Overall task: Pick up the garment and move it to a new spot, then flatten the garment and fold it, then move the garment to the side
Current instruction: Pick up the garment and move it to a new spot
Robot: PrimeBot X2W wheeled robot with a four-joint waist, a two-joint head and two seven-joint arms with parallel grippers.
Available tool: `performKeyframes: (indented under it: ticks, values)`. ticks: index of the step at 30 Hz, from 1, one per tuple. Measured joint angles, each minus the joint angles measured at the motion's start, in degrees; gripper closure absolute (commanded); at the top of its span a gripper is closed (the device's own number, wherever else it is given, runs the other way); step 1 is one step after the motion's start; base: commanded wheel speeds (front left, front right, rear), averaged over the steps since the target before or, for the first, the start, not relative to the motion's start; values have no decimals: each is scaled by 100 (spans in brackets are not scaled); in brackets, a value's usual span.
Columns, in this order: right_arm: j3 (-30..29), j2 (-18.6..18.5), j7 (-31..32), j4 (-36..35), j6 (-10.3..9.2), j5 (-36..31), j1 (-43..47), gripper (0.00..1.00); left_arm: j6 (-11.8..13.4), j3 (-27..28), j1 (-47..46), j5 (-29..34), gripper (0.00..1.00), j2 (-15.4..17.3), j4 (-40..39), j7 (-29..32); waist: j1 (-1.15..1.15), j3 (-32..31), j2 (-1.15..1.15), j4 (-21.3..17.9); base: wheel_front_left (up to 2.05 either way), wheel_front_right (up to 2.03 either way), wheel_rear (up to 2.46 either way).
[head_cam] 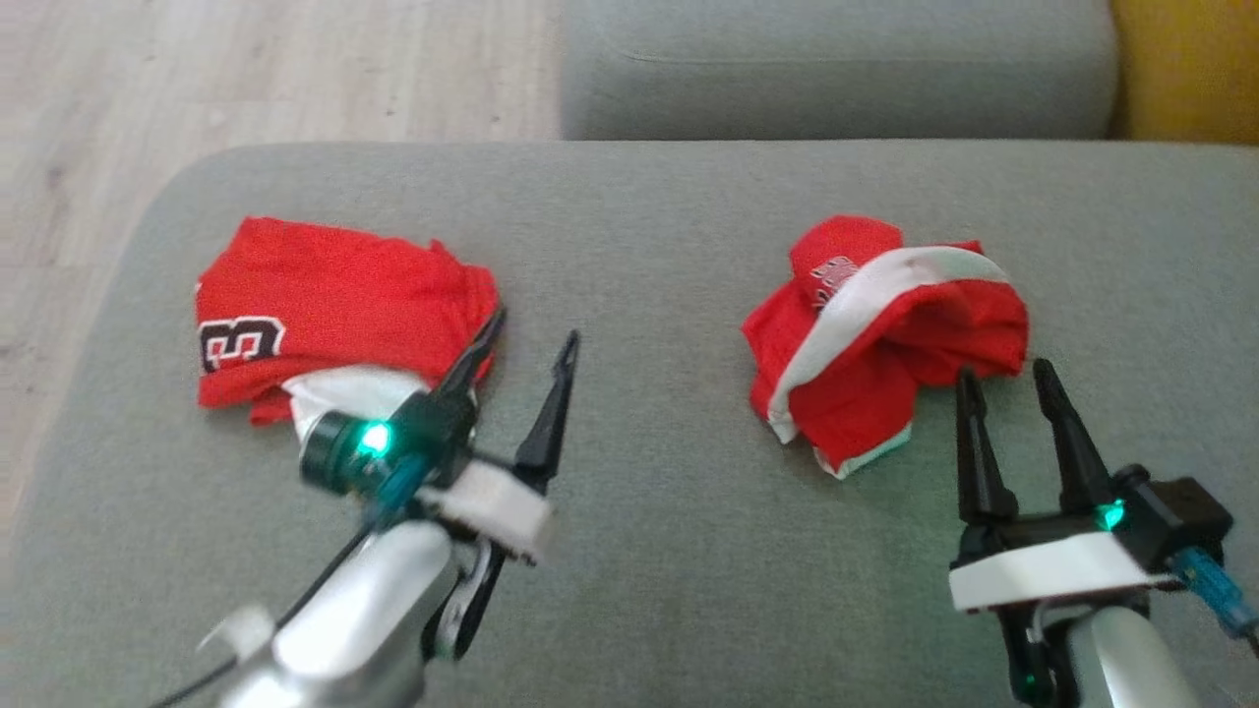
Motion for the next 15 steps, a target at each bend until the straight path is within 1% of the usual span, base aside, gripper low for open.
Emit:
performKeyframes:
  ticks: [1, 4, 7, 9, 12, 15]
  values:
    - [-33, -1, 0, -4, 0, -23, 33, 0, 88, 177, 201, 118, 0, 76, -235, -12, 0, -15, 0, 53, 0, 0, 0]
    - [-44, 1, 0, -3, 0, -100, 110, 0, 233, 715, 864, 344, 0, 213, -782, -13, 0, -67, 0, 136, 0, 0, 0]
    - [-44, 1, 0, -18, 0, -154, 159, 0, 233, 1149, 1496, 672, 0, 220, -1207, -13, 0, -61, 0, 136, 0, 0, 0]
    - [-40, 1, 0, -19, 0, -179, 157, 0, 222, 1477, 1798, 854, 0, 153, -1400, -13, 1, -60, 0, 105, 0, 0, 0]
    - [-35, 1, 0, -15, 0, -208, 158, 0, 74, 1894, 2090, 1111, 0, 14, -1607, -13, 0, -72, 0, 45, 0, 0, 0]
    - [-21, 1, 0, -7, 0, -221, 157, 0, -131, 2124, 2287, 1324, 0, -158, -1612, -13, 1, -82, 0, -1, 0, 0, 0]
